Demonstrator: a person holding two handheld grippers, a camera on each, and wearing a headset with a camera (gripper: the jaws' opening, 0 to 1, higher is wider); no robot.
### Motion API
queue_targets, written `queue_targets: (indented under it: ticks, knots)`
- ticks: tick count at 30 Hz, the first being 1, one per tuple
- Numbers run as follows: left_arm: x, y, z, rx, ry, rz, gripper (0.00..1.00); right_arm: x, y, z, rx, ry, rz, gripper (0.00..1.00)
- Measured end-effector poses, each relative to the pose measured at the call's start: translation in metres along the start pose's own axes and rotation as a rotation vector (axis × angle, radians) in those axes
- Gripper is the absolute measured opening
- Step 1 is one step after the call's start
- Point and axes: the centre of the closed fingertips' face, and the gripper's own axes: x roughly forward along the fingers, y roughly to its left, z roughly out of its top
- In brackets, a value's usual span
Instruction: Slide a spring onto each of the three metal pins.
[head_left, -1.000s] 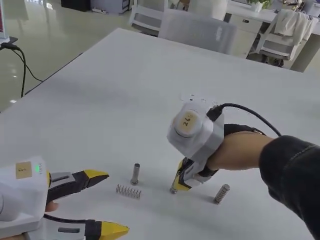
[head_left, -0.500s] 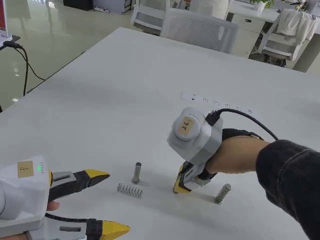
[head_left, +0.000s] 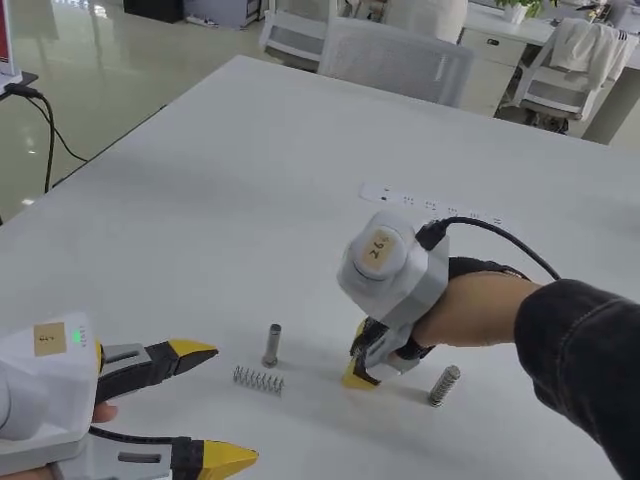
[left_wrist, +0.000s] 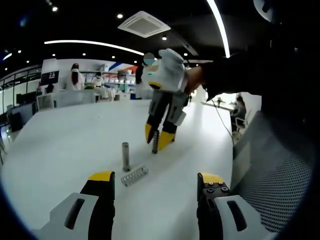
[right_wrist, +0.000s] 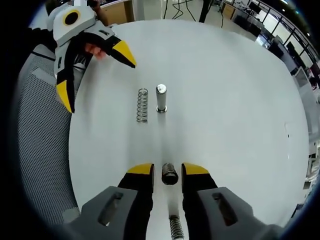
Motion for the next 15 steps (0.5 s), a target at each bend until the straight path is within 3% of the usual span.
queue_targets:
  ticks: [9, 15]
  knots:
    - [0.0, 0.001, -0.001, 0.001, 0.001, 0.001, 0.62, -0.006, 0.008, 0.021, -0.023, -0.045, -0.004, 0.21]
    - [0.0, 0.001, -0.001, 0.003, 0.001, 0.003, 0.62, -0.008, 0.019, 0.039, -0.017, -0.09, 0.024, 0.2]
